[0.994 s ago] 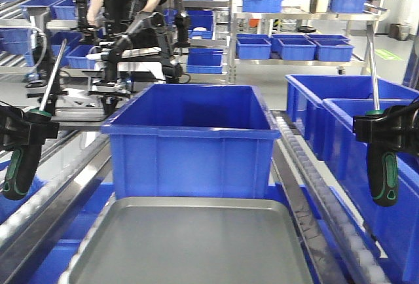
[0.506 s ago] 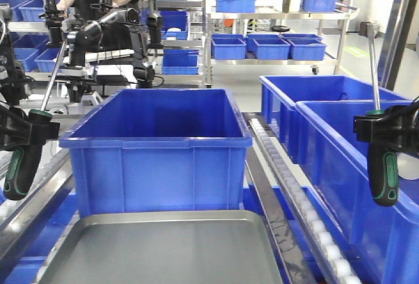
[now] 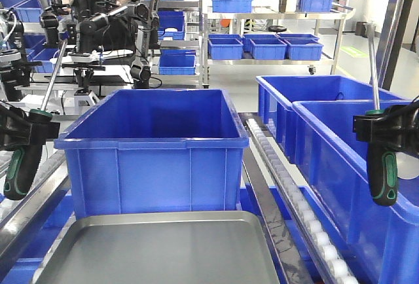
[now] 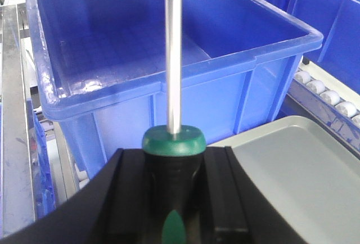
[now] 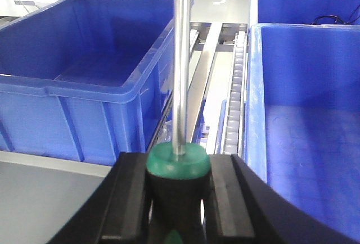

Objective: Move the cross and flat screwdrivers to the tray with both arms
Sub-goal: 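Lower both held screwdrivers down onto the grey metal tray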

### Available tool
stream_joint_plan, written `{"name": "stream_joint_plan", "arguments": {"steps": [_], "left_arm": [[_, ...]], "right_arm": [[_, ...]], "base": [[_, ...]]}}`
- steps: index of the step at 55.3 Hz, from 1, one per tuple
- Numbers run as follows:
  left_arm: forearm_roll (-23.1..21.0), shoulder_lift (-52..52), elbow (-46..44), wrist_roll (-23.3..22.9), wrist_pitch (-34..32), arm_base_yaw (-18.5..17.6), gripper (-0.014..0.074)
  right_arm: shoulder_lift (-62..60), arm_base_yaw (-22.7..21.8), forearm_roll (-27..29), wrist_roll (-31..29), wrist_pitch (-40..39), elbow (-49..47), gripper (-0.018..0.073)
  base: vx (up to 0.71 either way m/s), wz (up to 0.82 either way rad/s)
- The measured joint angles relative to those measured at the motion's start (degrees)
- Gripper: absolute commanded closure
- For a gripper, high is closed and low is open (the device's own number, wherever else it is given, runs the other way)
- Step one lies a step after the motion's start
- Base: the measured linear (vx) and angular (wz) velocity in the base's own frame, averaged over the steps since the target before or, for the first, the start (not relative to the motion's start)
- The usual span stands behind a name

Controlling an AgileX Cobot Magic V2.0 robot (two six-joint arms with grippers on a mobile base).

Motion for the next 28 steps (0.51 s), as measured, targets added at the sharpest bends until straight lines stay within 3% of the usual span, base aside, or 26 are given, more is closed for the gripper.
{"name": "stream_joint_plan", "arguments": {"steps": [7,19,28], "left_arm": [[-2.0,0.0,0.0,0.0,0.0,0.0,0.0596],[-15.7,5.0,0.0,2.5,1.3,-0.5,0.0596],[-17.3,11.9,0.0,4.3,6.3,-2.2,0.0591]], "right_arm": [[1.3,0.5,2.5,-2.6,0.0,0.0,0.0567],[10.0,8.8,8.0,-7.4,-1.3,0.0,0.0567],[17.8,15.1,8.6,-7.4,-2.3,0.0,0.0565]], "base": [[0.0,0.0],[0.0,0.0],[0.0,0.0]]}}
